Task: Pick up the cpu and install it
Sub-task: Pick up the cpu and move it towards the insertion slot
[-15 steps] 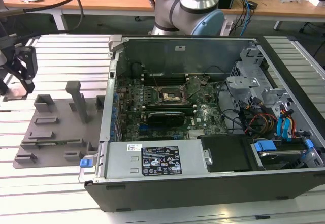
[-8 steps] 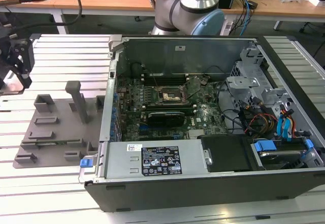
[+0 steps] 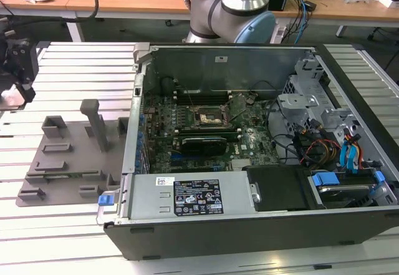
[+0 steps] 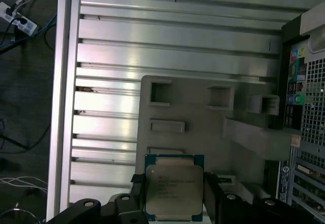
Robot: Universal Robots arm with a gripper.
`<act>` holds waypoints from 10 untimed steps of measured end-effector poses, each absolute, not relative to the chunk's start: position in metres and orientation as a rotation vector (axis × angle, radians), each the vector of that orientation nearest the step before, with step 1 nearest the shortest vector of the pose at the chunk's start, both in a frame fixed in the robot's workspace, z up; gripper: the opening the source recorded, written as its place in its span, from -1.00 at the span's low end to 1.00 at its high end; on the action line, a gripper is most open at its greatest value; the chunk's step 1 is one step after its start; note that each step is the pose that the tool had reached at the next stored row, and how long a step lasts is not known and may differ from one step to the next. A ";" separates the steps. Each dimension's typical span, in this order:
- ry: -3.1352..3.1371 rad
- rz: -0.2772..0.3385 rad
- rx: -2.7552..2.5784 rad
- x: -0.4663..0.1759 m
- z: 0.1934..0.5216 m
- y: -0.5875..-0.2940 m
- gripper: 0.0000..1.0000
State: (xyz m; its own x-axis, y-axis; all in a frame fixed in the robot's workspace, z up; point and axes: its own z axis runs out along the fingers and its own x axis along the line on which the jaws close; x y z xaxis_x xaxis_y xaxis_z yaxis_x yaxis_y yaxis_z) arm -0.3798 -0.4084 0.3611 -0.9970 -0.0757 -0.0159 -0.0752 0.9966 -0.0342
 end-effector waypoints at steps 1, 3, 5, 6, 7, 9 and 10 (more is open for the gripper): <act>3.122 -0.053 -0.118 -0.380 0.369 -0.408 0.10; 3.122 -0.054 -0.118 -0.380 0.380 -0.408 0.10; 3.122 -0.054 -0.118 -0.380 0.384 -0.408 0.10; 3.122 -0.054 -0.118 -0.380 0.386 -0.407 0.10; 3.122 -0.054 -0.118 -0.380 0.389 -0.407 0.10; 3.122 -0.054 -0.118 -0.380 0.393 -0.404 0.10; 3.122 -0.054 -0.118 -0.380 0.394 -0.401 0.10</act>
